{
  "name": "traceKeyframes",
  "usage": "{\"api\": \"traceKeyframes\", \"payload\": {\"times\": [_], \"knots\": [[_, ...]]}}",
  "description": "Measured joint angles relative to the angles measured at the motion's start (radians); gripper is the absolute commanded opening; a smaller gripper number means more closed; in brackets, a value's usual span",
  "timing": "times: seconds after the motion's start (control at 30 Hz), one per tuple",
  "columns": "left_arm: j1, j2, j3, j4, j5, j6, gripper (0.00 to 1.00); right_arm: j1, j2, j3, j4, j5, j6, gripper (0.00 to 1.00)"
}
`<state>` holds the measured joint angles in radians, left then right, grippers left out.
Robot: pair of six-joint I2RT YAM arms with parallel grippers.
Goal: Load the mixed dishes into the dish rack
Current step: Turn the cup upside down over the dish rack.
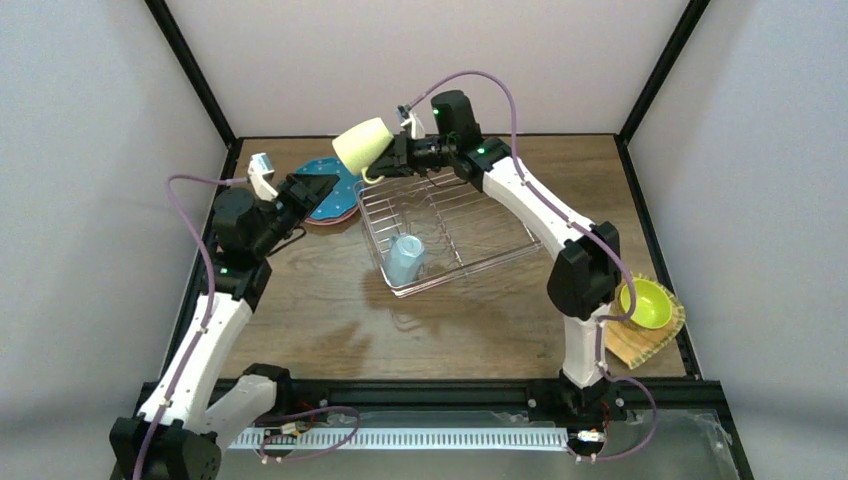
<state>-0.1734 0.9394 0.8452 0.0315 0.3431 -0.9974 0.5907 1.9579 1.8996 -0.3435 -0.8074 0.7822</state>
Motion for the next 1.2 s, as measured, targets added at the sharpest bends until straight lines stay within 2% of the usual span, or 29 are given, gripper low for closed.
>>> {"api": "traceKeyframes", "payload": {"times": [0.3, 0.63, 1.2], "knots": [[0.000, -0.056, -0.033, -0.075, -0.058, 0.008, 1.00, 0.000, 0.069, 0.053, -0.230, 0.256, -0.235, 0.01], [0.000, -0.013, -0.062, -0.083, -0.072, 0.010, 1.00, 0.032, 0.100, 0.101, -0.393, 0.519, -0.436, 0.01], [0.000, 0.045, -0.062, -0.077, -0.096, 0.006, 1.00, 0.159, 0.241, 0.166, -0.529, 0.805, -0.576, 0.01]]}}
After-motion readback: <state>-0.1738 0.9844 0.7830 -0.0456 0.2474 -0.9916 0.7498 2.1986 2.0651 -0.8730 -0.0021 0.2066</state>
